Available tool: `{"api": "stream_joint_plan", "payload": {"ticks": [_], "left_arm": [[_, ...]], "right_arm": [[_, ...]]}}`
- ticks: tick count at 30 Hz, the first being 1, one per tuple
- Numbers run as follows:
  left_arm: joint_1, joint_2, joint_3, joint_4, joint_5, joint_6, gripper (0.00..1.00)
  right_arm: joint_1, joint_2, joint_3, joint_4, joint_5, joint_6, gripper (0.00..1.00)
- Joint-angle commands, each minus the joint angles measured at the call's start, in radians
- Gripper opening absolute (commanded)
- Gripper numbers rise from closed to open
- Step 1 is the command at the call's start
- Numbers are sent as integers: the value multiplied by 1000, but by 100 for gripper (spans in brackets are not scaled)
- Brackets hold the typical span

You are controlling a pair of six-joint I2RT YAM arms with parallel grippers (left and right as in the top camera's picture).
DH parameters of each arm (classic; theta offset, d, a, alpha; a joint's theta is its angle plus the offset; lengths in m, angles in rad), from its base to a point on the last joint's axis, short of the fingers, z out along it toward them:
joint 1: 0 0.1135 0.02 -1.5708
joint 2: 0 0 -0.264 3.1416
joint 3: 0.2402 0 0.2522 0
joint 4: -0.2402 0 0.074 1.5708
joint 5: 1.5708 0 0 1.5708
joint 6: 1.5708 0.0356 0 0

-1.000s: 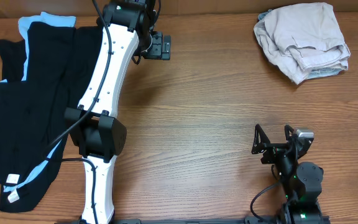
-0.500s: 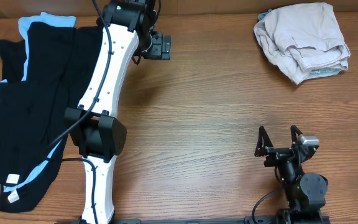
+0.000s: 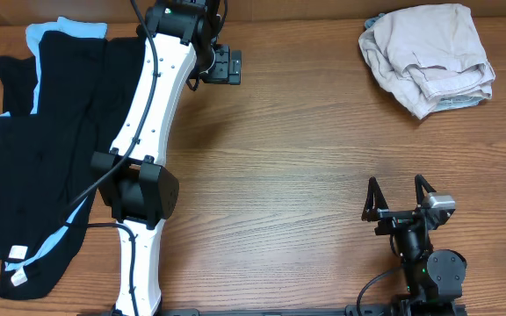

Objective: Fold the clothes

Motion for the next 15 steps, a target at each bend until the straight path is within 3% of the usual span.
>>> {"api": "stream_joint_plan", "payload": {"ticks": [1,9,15], "left_arm": [[2,14,2,0,-7,0,100],[-20,-14,2,0,-7,0,100],[-51,-202,-95,8,-23,1,100]], "right_arm": [[6,-11,-10,3,14,-7,100],[6,-11,-10,3,14,-7,100],[6,-11,-10,3,14,-6,100]]}}
